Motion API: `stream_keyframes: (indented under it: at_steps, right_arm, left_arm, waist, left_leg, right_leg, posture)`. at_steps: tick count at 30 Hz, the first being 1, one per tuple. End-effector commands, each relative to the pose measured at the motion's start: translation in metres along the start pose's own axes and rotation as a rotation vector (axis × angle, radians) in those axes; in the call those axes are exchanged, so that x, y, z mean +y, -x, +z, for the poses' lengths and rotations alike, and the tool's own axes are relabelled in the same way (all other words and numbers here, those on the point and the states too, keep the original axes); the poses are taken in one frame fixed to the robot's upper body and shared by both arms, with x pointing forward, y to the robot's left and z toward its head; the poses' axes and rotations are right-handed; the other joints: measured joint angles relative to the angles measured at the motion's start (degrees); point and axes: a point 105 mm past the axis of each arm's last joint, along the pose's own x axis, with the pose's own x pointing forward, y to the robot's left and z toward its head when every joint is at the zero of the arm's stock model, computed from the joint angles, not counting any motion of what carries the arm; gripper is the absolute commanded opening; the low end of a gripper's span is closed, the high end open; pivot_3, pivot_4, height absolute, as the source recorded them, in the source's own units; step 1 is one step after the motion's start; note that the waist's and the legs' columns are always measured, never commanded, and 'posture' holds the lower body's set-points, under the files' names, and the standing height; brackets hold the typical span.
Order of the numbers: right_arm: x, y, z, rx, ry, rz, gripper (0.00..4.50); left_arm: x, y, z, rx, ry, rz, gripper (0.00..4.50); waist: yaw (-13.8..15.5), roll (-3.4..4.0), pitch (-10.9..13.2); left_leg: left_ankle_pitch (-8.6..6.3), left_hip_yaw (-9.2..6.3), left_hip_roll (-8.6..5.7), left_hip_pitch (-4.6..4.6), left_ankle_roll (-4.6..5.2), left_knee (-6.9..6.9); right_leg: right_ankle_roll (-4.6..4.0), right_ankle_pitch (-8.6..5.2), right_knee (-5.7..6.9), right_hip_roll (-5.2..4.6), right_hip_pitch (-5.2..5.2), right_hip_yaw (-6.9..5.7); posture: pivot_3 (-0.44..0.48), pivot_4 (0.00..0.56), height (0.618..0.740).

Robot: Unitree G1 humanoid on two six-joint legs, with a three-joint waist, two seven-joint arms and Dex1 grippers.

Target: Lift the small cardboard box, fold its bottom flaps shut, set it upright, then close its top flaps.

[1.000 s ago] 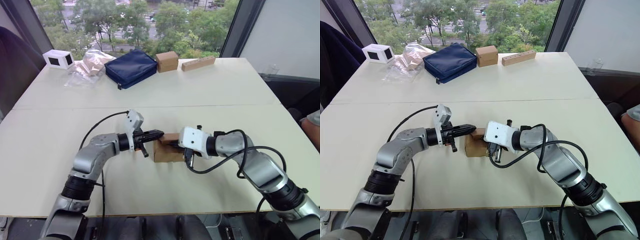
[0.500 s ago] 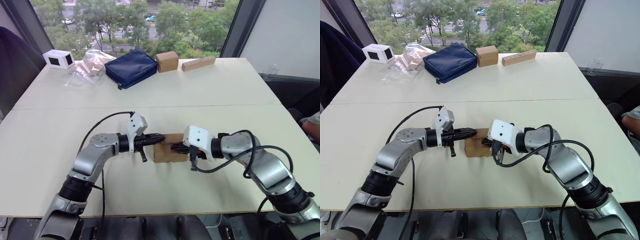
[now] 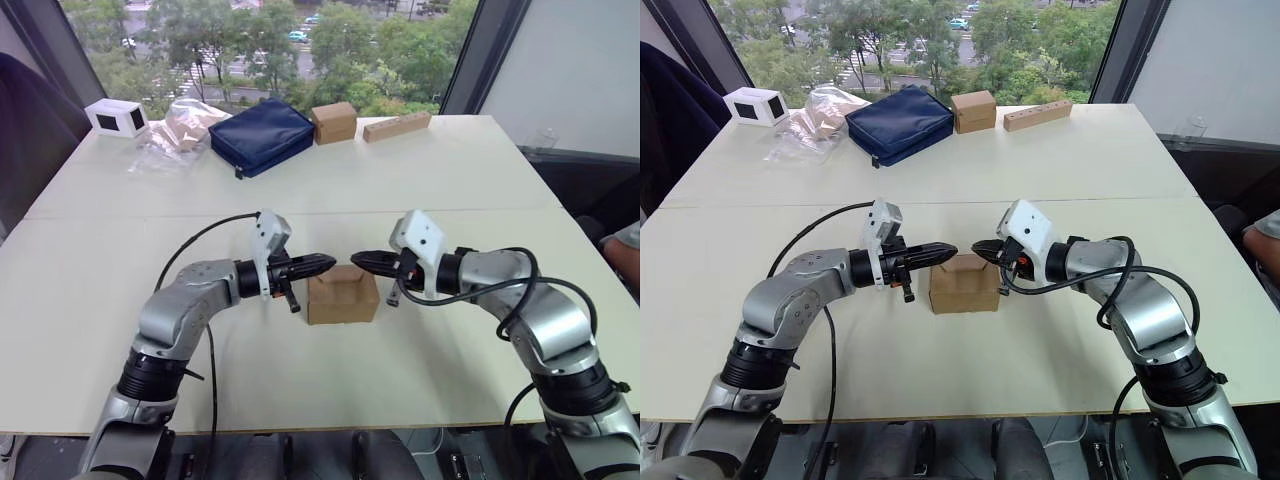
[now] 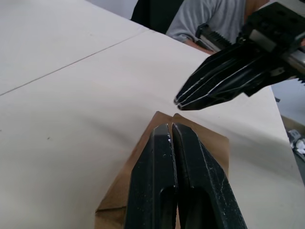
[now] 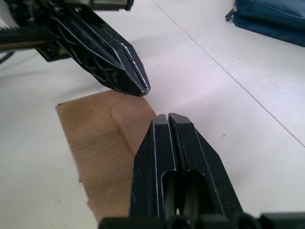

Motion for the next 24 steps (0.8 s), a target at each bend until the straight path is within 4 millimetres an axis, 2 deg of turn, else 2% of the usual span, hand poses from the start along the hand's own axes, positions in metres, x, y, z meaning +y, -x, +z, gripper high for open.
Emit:
stream_keyframes:
  at_steps: [1,6,11,14,20,24]
  right_arm:
    - [0.004,-0.004,0.005,-0.014,0.047,0.013,0.0]
    - [0.014,-0.007,-0.002,0.014,0.043,0.05,0.0]
    - [0.021,-0.009,-0.018,0.087,0.029,0.081,0.0]
    - [0.021,-0.01,-0.019,0.093,-0.004,0.07,0.0]
    - [0.022,-0.011,-0.021,0.105,0.0,0.079,0.0]
    - [0.02,-0.01,-0.016,0.075,0.0,0.075,0.0]
  left_arm:
    - [-0.007,-0.004,0.001,0.02,-0.067,-0.02,0.08]
    - [-0.009,-0.006,-0.017,0.089,-0.099,-0.034,0.08]
    - [-0.007,-0.006,-0.024,0.103,-0.098,-0.026,0.08]
    - [-0.007,-0.005,-0.029,0.13,-0.116,-0.03,0.08]
    - [-0.008,-0.006,-0.028,0.115,-0.107,-0.025,0.08]
    - [-0.006,-0.004,-0.023,0.086,-0.095,-0.006,0.08]
  waist:
    - [0.0,0.0,0.0]
    - [0.03,0.0,0.0]
    - [0.05,0.0,0.0]
    - [0.03,0.0,0.0]
    - [0.03,0.0,0.0]
    - [0.02,0.0,0.0]
  left_leg:
    - [0.0,0.0,0.0,0.0,0.0,0.0]
    - [0.0,0.01,0.0,-0.01,0.0,0.0]
    - [0.0,0.01,-0.01,-0.01,0.0,0.0]
    - [0.0,0.0,0.0,0.0,0.0,0.0]
    - [0.0,0.0,0.01,0.0,0.0,0.0]
    - [0.0,0.0,0.01,0.01,0.0,0.0]
  right_leg:
    - [0.0,0.0,0.0,0.0,0.0,0.0]
    - [0.0,0.0,-0.01,0.0,0.0,0.0]
    - [0.0,0.0,-0.02,-0.01,0.0,0.0]
    - [0.0,0.0,-0.02,0.0,0.0,0.0]
    - [0.0,0.0,-0.03,0.01,0.01,0.0]
    - [0.0,0.0,-0.03,0.0,0.02,0.0]
  posture:
    - [0.0,0.15,0.74]
    - [0.0,0.15,0.74]
    - [0.0,0.15,0.74]
    - [0.0,0.15,0.74]
    - [0.0,0.15,0.74]
    - [0.0,0.15,0.74]
